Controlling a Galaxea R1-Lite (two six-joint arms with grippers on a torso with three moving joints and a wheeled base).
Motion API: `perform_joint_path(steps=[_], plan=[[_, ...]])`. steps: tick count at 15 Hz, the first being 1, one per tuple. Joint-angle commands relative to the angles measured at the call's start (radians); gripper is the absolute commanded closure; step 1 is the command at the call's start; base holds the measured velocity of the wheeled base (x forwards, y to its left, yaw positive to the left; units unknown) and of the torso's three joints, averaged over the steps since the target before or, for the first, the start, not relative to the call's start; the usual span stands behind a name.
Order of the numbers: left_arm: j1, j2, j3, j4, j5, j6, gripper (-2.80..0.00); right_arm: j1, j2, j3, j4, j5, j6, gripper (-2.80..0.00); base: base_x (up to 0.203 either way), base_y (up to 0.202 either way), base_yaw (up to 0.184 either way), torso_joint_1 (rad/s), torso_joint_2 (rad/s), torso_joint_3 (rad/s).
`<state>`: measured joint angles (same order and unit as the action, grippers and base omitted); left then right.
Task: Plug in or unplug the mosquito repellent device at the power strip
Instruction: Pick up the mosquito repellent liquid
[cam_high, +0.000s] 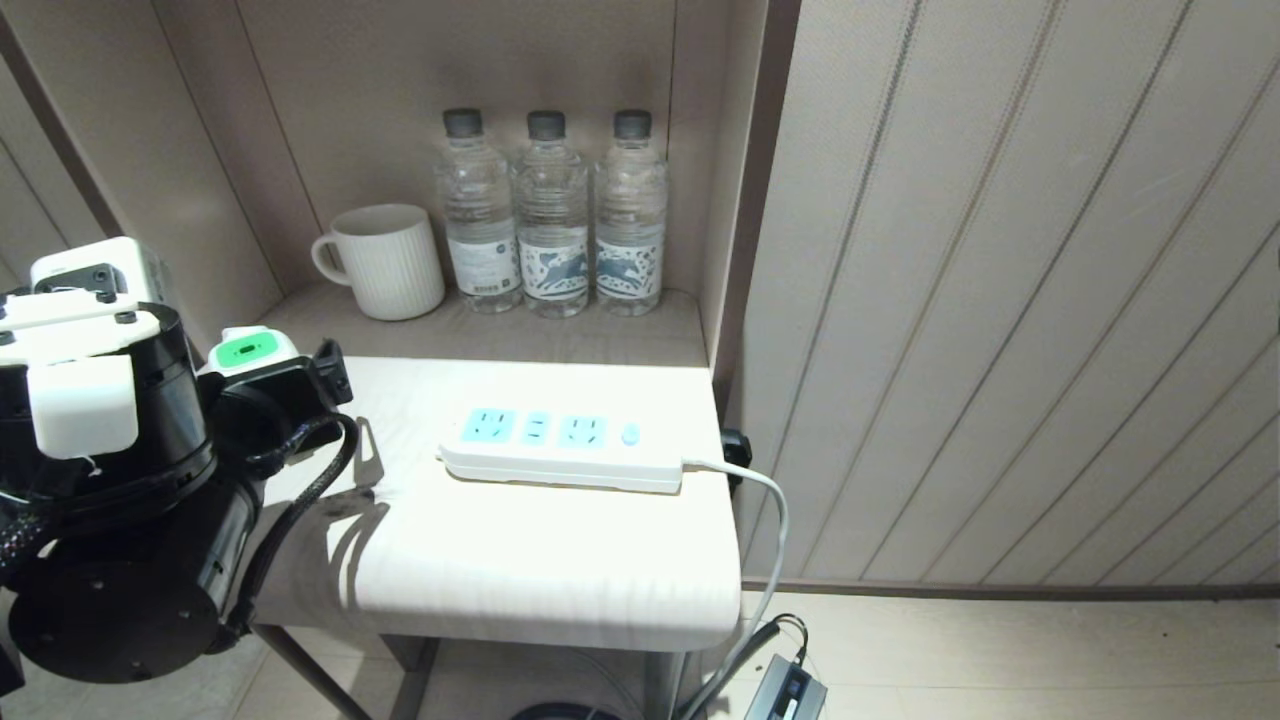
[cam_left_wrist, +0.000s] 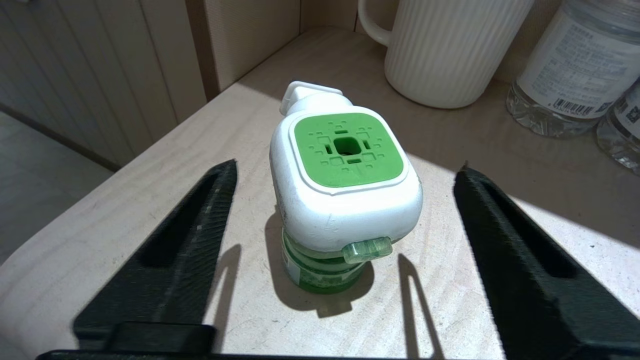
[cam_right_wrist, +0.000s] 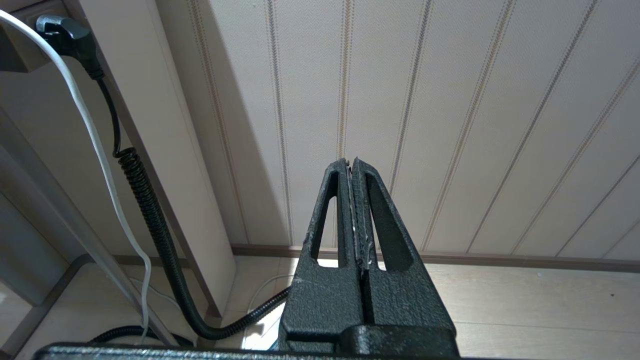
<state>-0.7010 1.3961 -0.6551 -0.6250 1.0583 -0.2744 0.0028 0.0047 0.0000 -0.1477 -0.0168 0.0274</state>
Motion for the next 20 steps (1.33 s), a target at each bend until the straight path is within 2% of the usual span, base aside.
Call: perform_joint_path(steps=[1, 10, 12, 15, 18, 20], plan=[[0.0, 0.003, 0.003, -0.004, 0.006, -0.003, 0.0, 0.0, 0.0, 0.0, -0.001, 0.0, 0.0, 0.0, 0.0, 0.0, 0.0, 0.0, 0.0, 0.0], [0.001, -0.003, 0.006, 0.001, 0.0, 0.004, 0.0, 0.0, 0.0, 0.0, -0.001, 0.0, 0.0, 0.0, 0.0, 0.0, 0.0, 0.0, 0.0, 0.0], [0.0, -0.017, 0.009, 0.001, -0.018, 0.01, 0.0, 0.0, 0.0, 0.0, -0.001, 0.0, 0.0, 0.0, 0.0, 0.0, 0.0, 0.0, 0.0, 0.0], [0.0, -0.106, 0.016, 0.008, -0.152, 0.025, 0.0, 0.0, 0.0, 0.0, -0.001, 0.0, 0.0, 0.0, 0.0, 0.0, 0.0, 0.0, 0.0, 0.0], [0.003, -0.198, 0.068, 0.002, -0.31, 0.096, 0.0, 0.0, 0.0, 0.0, -0.001, 0.0, 0.0, 0.0, 0.0, 0.0, 0.0, 0.0, 0.0, 0.0], [0.005, -0.203, 0.094, -0.001, -0.349, 0.127, 0.0, 0.0, 0.0, 0.0, -0.001, 0.0, 0.0, 0.0, 0.0, 0.0, 0.0, 0.0, 0.0, 0.0]])
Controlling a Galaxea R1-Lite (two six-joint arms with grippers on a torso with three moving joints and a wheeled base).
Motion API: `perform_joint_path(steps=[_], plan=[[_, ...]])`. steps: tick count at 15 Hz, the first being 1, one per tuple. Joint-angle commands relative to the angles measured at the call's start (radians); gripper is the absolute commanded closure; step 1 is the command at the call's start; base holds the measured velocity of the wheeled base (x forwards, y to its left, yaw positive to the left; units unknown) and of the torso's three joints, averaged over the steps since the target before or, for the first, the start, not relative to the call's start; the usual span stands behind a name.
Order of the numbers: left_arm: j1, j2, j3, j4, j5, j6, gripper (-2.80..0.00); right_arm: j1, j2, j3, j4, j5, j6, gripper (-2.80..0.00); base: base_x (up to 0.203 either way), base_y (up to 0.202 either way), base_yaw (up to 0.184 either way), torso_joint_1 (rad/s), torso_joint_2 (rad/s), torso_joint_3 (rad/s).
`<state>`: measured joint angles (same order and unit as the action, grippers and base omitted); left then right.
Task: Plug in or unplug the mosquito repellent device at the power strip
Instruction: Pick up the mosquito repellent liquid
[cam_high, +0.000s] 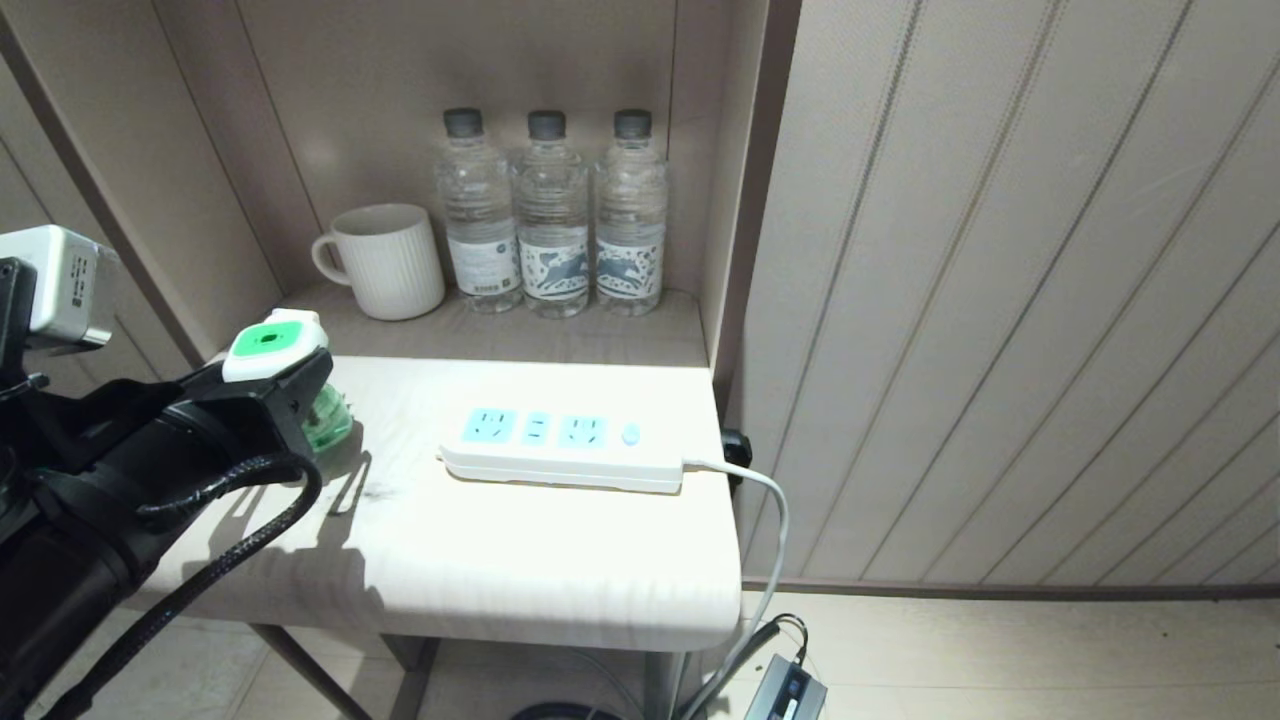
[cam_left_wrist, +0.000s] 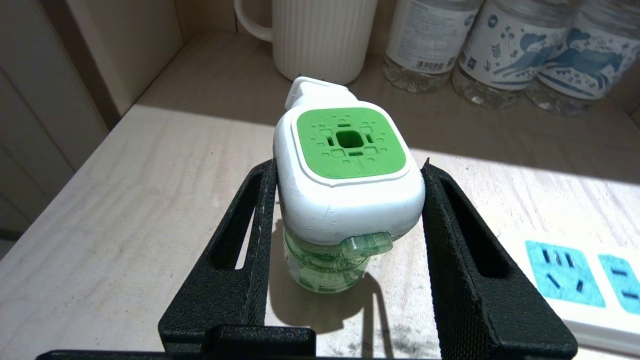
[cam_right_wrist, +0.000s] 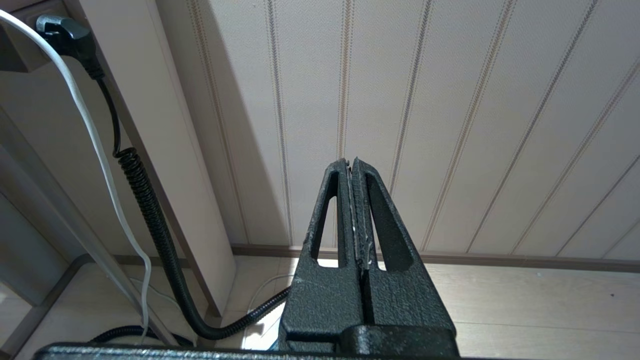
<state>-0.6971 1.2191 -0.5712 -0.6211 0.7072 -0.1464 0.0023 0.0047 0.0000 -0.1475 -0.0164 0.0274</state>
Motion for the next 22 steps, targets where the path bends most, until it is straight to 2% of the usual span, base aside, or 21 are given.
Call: perform_joint_path(steps=[1, 3, 5, 10, 14, 22], plan=[[0.001, -0.027, 0.033, -0.005, -0.022, 0.018, 0.0, 0.001, 0.0, 0.0, -0.001, 0.0, 0.0, 0.0, 0.0, 0.0, 0.0, 0.0, 0.0, 0.0], [0.002, -0.033, 0.05, -0.005, -0.069, 0.064, 0.0, 0.001, 0.0, 0.0, -0.001, 0.0, 0.0, 0.0, 0.0, 0.0, 0.0, 0.0, 0.0, 0.0], [0.002, -0.033, 0.05, -0.006, -0.072, 0.093, 0.0, 0.001, 0.0, 0.0, -0.001, 0.0, 0.0, 0.0, 0.0, 0.0, 0.0, 0.0, 0.0, 0.0], [0.002, -0.04, 0.067, -0.008, -0.074, 0.09, 0.0, 0.001, 0.0, 0.0, -0.001, 0.0, 0.0, 0.0, 0.0, 0.0, 0.0, 0.0, 0.0, 0.0], [0.002, -0.039, 0.126, -0.1, -0.074, 0.097, 0.0, 0.001, 0.0, 0.0, -0.001, 0.0, 0.0, 0.0, 0.0, 0.0, 0.0, 0.0, 0.0, 0.0], [0.002, -0.03, 0.154, -0.144, -0.072, 0.088, 0.0, 0.001, 0.0, 0.0, -0.001, 0.0, 0.0, 0.0, 0.0, 0.0, 0.0, 0.0, 0.0, 0.0]])
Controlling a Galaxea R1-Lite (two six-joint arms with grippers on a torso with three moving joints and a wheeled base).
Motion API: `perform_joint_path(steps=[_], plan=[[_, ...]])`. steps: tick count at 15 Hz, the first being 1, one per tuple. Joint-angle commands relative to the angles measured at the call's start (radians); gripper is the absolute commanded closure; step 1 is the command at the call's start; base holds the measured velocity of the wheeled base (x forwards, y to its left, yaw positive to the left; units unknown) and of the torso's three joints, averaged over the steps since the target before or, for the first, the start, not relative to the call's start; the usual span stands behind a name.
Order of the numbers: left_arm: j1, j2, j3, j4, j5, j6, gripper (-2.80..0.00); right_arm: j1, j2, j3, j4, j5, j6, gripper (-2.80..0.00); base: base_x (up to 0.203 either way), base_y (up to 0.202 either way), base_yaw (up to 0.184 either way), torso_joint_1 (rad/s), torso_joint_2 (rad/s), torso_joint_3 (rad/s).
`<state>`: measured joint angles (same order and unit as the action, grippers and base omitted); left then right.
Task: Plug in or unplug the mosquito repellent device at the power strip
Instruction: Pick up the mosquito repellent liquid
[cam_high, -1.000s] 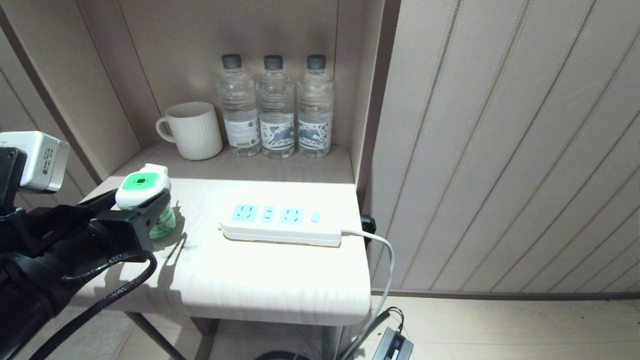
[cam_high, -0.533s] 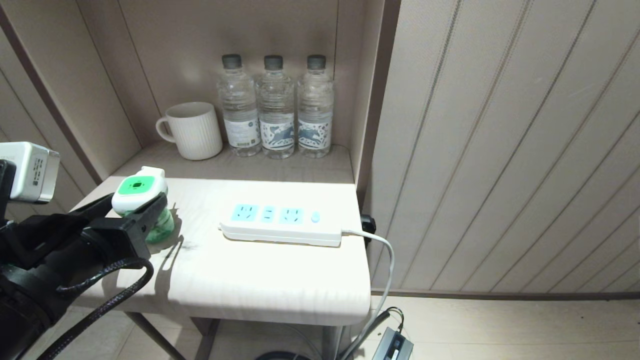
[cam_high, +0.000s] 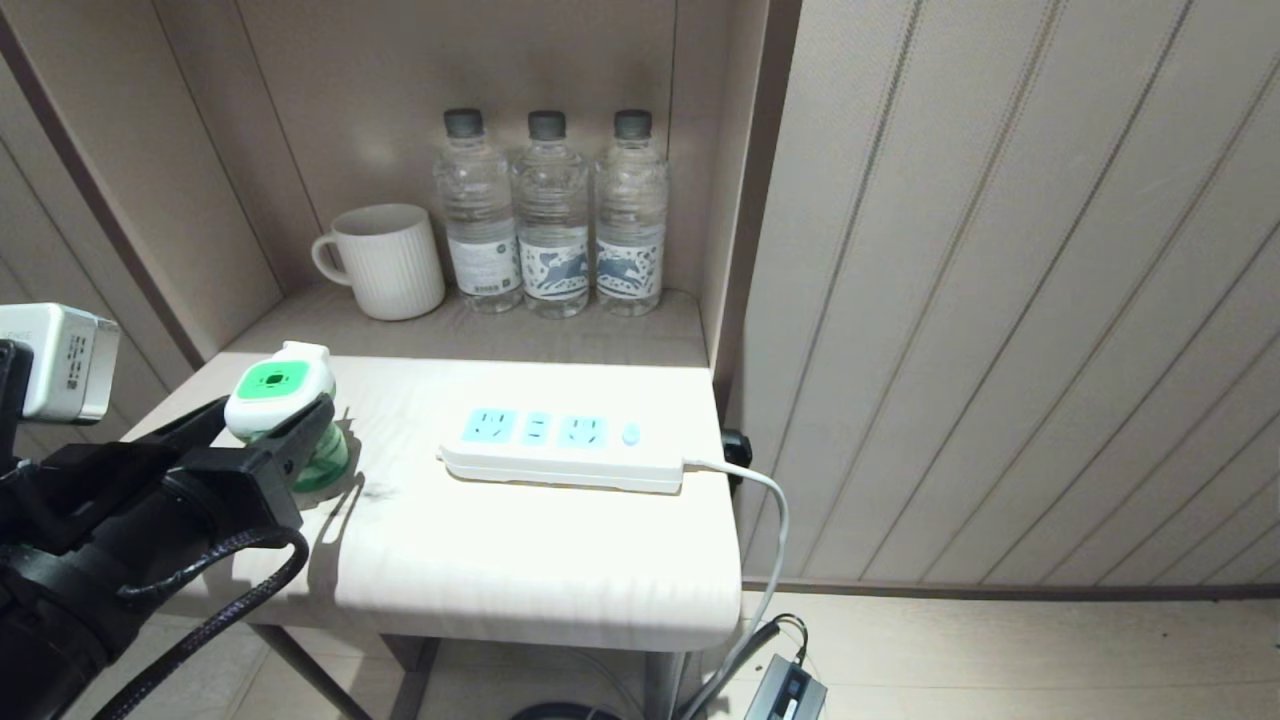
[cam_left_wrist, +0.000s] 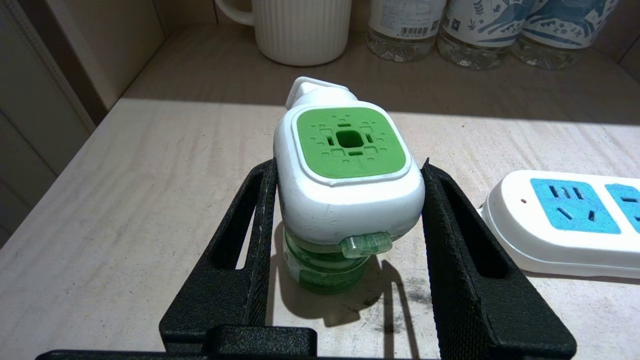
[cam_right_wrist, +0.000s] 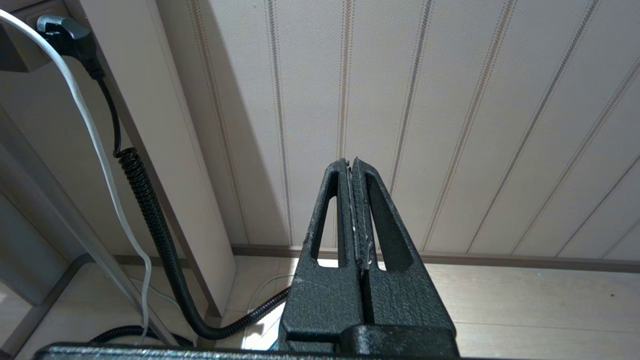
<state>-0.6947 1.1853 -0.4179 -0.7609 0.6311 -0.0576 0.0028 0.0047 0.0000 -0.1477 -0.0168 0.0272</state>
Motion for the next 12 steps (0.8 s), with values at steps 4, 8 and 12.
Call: perform_joint_path(steps=[4, 8, 12], plan=[[0.0, 0.011, -0.006, -0.02, 0.004, 0.007, 0.0, 0.0, 0.0, 0.0, -0.001, 0.0, 0.0, 0.0, 0.0, 0.0, 0.0, 0.0, 0.0, 0.0], [0.0, 0.02, -0.018, -0.02, 0.006, 0.008, -2.8, 0.0, 0.0, 0.0, -0.001, 0.0, 0.0, 0.0, 0.0, 0.0, 0.0, 0.0, 0.0, 0.0], [0.006, 0.017, -0.015, -0.02, 0.006, 0.005, -2.8, 0.0, 0.0, 0.0, -0.001, 0.001, 0.0, 0.0, 0.0, 0.0, 0.0, 0.0, 0.0, 0.0]])
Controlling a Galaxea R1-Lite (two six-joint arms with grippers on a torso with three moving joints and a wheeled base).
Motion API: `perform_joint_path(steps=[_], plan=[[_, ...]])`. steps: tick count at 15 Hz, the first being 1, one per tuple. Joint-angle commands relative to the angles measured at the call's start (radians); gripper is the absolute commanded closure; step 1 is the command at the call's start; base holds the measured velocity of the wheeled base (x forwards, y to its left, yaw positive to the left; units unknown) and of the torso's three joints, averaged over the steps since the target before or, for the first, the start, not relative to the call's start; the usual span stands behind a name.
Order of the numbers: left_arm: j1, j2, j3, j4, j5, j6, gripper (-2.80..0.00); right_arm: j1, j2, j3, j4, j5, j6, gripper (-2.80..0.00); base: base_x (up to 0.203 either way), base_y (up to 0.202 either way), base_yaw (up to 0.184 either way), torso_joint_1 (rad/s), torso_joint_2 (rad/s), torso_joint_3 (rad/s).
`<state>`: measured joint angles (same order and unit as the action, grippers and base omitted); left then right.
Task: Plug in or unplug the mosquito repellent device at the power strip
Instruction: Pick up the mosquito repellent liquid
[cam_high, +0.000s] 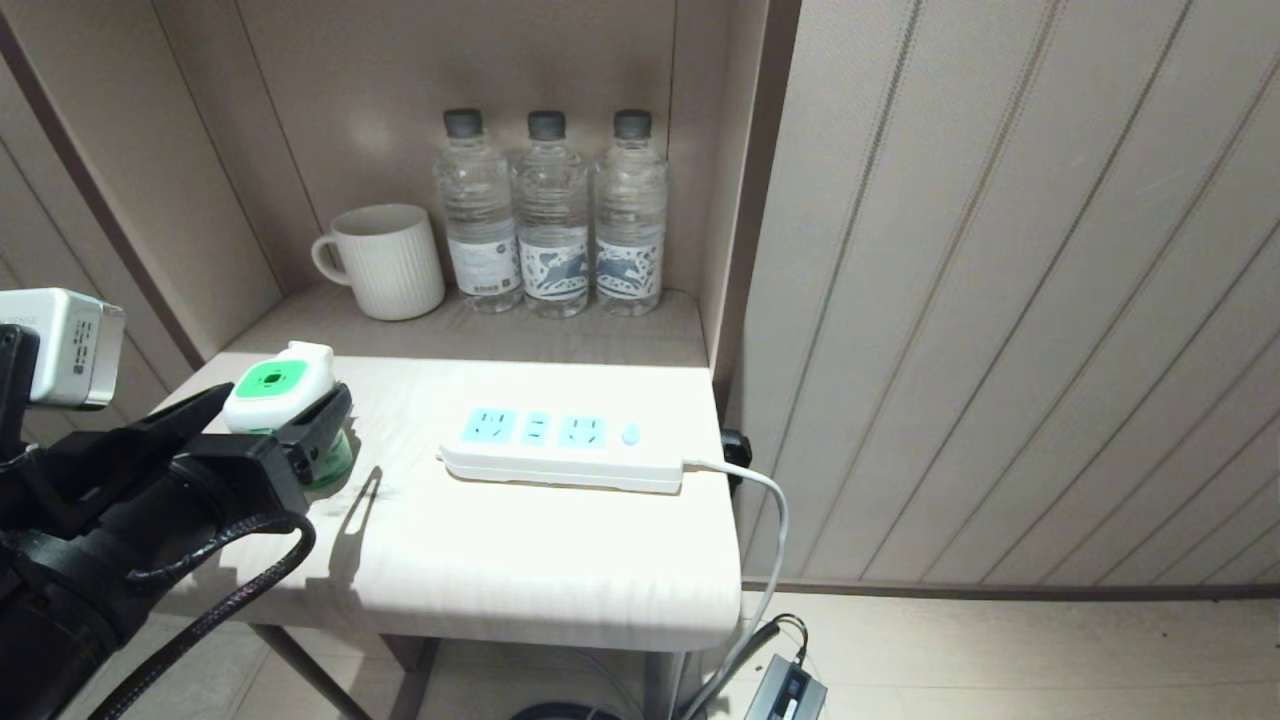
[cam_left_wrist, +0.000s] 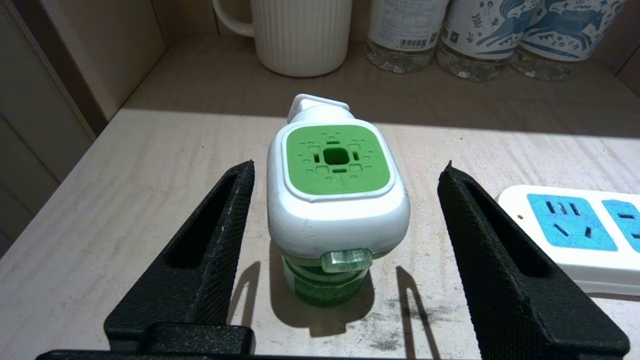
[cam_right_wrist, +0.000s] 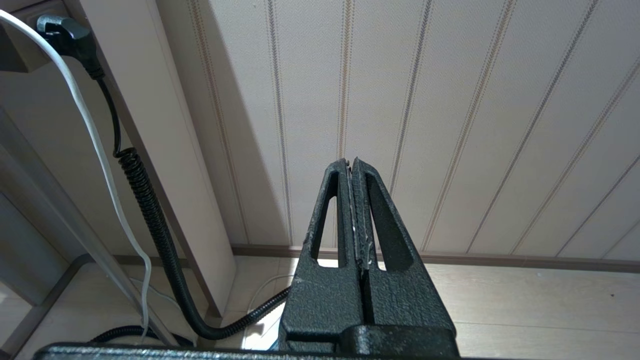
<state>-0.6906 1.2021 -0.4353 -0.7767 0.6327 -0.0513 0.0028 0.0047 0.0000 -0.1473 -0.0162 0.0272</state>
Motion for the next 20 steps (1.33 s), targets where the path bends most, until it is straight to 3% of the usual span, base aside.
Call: perform_joint_path(steps=[1, 6, 8, 13, 18, 20], plan=[[0.002, -0.001, 0.001, -0.004, 0.004, -0.001, -2.8, 0.0, 0.0, 0.0, -0.002, -0.001, 0.0, 0.0, 0.0, 0.0, 0.0, 0.0, 0.0, 0.0], [0.024, -0.02, -0.091, -0.006, 0.042, 0.004, -2.8, 0.0, 0.0, 0.0, -0.002, -0.001, 0.0, 0.0, 0.0, 0.0, 0.0, 0.0, 0.0, 0.0], [0.041, -0.026, -0.147, -0.014, 0.051, 0.042, -2.8, 0.0, 0.0, 0.0, -0.002, -0.001, 0.0, 0.0, 0.0, 0.0, 0.0, 0.0, 0.0, 0.0], [0.053, -0.001, -0.079, -0.035, 0.092, 0.056, -2.8, 0.0, 0.0, 0.0, -0.001, -0.001, 0.0, 0.0, 0.0, 0.0, 0.0, 0.0, 0.0, 0.0], [0.053, 0.137, -0.019, -0.285, 0.096, 0.065, -2.8, 0.0, 0.0, 0.0, -0.002, 0.001, 0.0, 0.0, 0.0, 0.0, 0.0, 0.0, 0.0, 0.0], [0.053, 0.148, -0.011, -0.297, 0.104, 0.07, -2.8, 0.0, 0.0, 0.0, -0.002, -0.001, 0.0, 0.0, 0.0, 0.0, 0.0, 0.0, 0.0, 0.0]])
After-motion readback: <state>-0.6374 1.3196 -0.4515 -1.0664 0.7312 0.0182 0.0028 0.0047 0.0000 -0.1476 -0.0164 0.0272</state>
